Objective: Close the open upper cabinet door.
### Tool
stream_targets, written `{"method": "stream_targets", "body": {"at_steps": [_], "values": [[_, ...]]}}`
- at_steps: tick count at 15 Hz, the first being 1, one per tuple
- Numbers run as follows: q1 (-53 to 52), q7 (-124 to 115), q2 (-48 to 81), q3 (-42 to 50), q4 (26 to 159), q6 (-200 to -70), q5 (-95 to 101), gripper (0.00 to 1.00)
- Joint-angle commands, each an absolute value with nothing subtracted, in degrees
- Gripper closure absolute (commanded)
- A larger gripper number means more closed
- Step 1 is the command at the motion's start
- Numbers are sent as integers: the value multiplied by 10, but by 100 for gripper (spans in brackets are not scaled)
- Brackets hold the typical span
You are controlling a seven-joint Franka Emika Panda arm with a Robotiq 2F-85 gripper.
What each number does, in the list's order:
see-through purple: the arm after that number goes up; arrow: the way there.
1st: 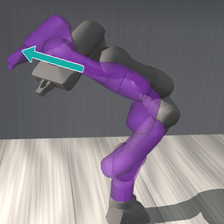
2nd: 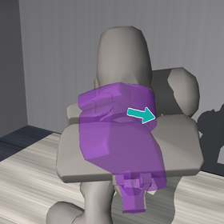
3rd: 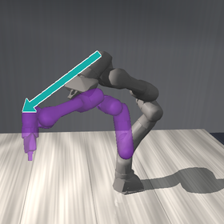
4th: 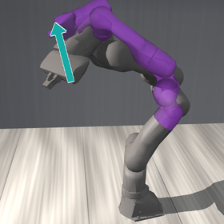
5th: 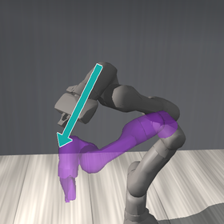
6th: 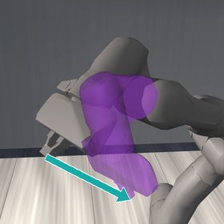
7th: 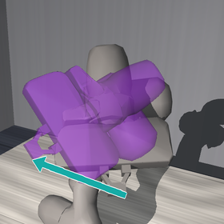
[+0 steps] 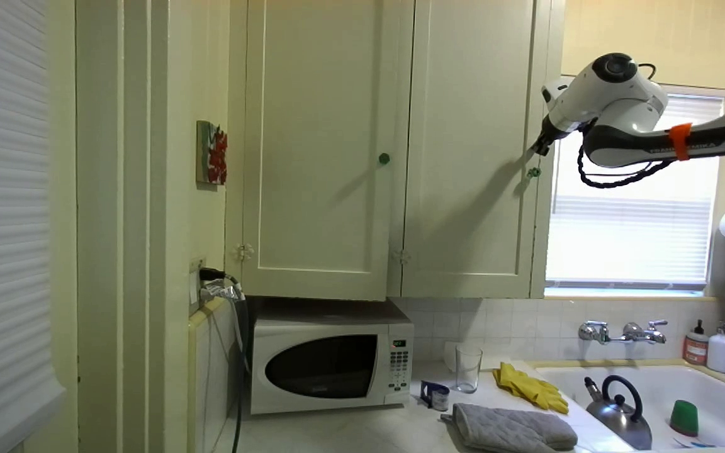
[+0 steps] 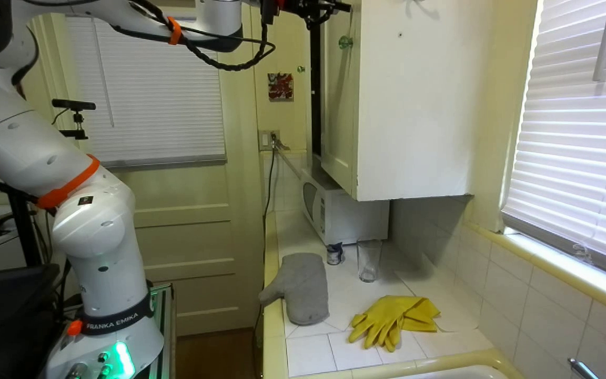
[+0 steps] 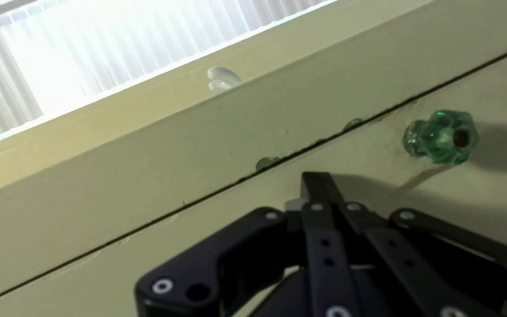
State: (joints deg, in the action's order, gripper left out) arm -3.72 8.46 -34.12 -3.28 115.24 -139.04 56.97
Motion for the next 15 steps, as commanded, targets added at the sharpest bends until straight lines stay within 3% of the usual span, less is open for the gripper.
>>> {"method": "stream_targets", "body": {"at_steps": [1, 5, 6, 9, 15], "values": [[-84, 216, -358, -41, 1116, -1250, 450, 100], [-104, 287, -370, -65, 1035, -1081, 335, 97], [-98, 294, -372, -72, 1018, -1036, 318, 73], [-98, 288, -376, -80, 972, -904, 277, 65], [-101, 161, -417, -71, 989, -833, 166, 19]]}}
